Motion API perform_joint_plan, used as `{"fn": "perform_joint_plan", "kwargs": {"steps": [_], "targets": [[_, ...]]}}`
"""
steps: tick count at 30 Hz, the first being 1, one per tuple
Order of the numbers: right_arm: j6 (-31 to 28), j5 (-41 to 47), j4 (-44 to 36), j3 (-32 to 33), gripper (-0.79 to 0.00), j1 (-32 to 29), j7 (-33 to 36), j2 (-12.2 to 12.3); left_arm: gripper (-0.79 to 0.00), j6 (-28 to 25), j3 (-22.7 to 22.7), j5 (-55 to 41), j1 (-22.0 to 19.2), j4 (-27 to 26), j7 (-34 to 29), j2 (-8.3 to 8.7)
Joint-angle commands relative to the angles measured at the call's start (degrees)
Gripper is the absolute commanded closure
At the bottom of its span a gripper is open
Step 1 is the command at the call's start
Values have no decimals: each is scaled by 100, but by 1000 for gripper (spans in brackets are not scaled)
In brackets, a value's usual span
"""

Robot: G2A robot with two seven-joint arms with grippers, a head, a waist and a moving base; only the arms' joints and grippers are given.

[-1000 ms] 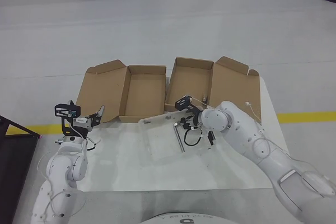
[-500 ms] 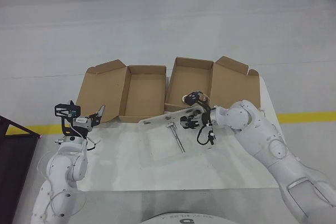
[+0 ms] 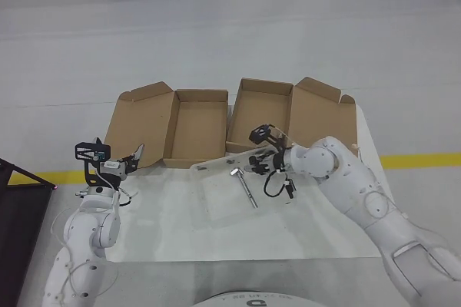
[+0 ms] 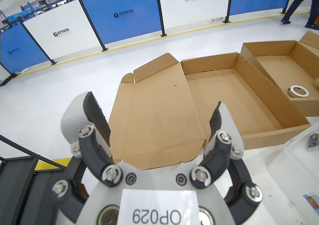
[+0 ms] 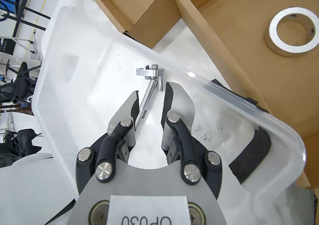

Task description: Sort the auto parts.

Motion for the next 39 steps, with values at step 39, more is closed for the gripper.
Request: {"fn": "perform_joint_plan", "kwargs": {"steps": [39], "targets": [[265, -563, 585, -965, -172, 444, 36, -481, -785, 0, 0, 0, 0, 0, 0, 0]]}}
